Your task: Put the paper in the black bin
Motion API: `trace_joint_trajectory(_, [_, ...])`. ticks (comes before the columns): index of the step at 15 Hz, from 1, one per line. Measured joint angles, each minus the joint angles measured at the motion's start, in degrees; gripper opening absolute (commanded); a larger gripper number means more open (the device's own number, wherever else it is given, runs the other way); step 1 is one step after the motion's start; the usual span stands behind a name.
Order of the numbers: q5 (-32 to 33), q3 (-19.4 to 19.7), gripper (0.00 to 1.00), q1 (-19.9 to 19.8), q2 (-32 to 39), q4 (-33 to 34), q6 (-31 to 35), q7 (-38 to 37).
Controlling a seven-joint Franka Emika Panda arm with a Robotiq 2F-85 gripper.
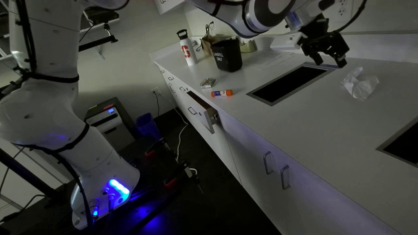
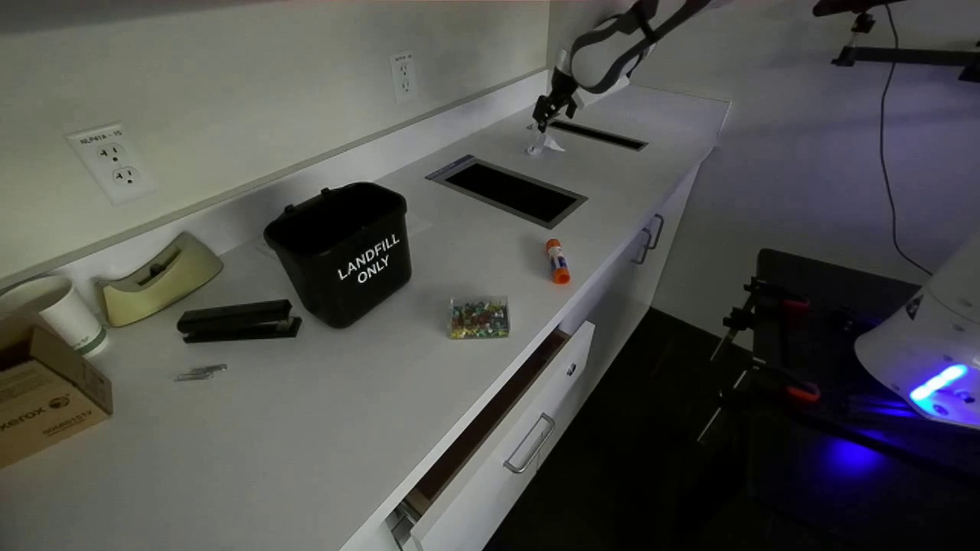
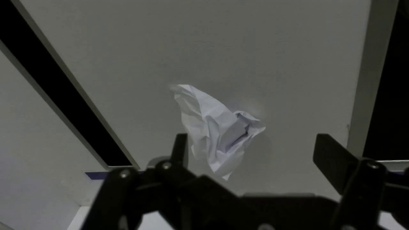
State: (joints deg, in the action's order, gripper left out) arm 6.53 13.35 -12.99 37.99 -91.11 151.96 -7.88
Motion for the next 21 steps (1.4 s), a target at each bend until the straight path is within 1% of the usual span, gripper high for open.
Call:
trace_joint_trajectory(4, [-4.5, -2.95, 1.0, -3.74, 6.61, 9.57, -3.15, 4.1])
trace_joint_trajectory(9, [-6.54, -4.36, 1.0, -6.53, 13.47, 20.52, -8.32, 5.24])
trace_joint_trajectory(10, [-6.67, -4.47, 0.75, -6.85, 14.73, 22.41, -9.33, 5.24])
trace_joint_trajectory(11, [-6.73, -4.52, 0.72, -7.08, 15.97, 24.17, -10.25, 5.24])
trace_joint_trajectory(12, [-6.76, -4.56, 0.66, -7.28, 17.18, 25.82, -11.12, 5.24])
trace_joint_trajectory(13, [-6.77, -4.58, 0.57, -7.45, 18.34, 27.33, -11.85, 5.24])
trace_joint_trajectory(17, [-6.77, -4.58, 0.25, -7.69, 21.96, 32.34, -14.13, 5.24])
trace_joint_trajectory(20, [-6.77, -4.56, 0.05, -7.89, 23.48, 35.4, -15.52, 5.2])
trace_joint_trajectory(21, [-6.76, -4.52, 0.02, -7.9, 23.74, 36.01, -15.66, 5.15])
